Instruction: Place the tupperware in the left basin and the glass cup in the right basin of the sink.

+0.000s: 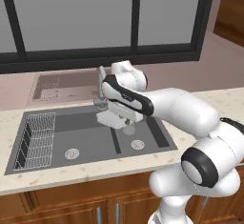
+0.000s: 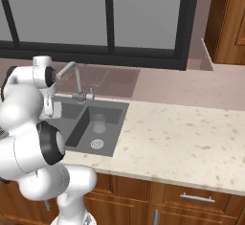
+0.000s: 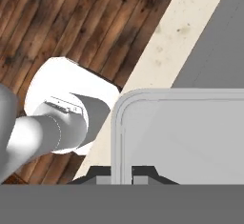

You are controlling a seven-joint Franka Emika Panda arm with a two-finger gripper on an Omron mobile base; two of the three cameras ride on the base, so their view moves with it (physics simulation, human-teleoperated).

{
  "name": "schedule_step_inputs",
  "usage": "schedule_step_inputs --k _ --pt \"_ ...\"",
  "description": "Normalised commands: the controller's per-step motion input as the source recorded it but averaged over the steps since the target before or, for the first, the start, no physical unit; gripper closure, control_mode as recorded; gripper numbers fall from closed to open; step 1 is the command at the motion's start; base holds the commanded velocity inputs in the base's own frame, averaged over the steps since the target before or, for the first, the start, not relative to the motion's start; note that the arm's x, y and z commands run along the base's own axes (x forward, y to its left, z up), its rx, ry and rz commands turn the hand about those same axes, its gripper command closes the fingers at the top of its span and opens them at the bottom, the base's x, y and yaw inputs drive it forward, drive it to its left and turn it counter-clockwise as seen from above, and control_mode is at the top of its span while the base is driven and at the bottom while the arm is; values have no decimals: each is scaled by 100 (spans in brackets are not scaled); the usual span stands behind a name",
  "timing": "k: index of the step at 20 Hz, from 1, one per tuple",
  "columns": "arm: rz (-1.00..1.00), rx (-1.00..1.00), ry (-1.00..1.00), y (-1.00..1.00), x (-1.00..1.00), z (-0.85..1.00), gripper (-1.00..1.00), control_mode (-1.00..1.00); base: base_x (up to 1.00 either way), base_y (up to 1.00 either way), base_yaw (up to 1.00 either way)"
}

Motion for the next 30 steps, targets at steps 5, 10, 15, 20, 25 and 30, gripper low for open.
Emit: schedule_step_inputs --k 5,10,15,20,25,30 --pt "19 0 0 51 0 -10 100 -100 0 0 0" --pt "17 0 0 43 0 -21 100 -100 0 0 0" --pt "12 0 0 29 3 -23 100 -100 0 0 0" --pt "1 0 0 3 24 -21 100 -100 0 0 0" --pt "0 0 0 0 30 -21 100 -100 0 0 0" --pt "0 1 0 0 14 -34 100 -100 0 0 0"
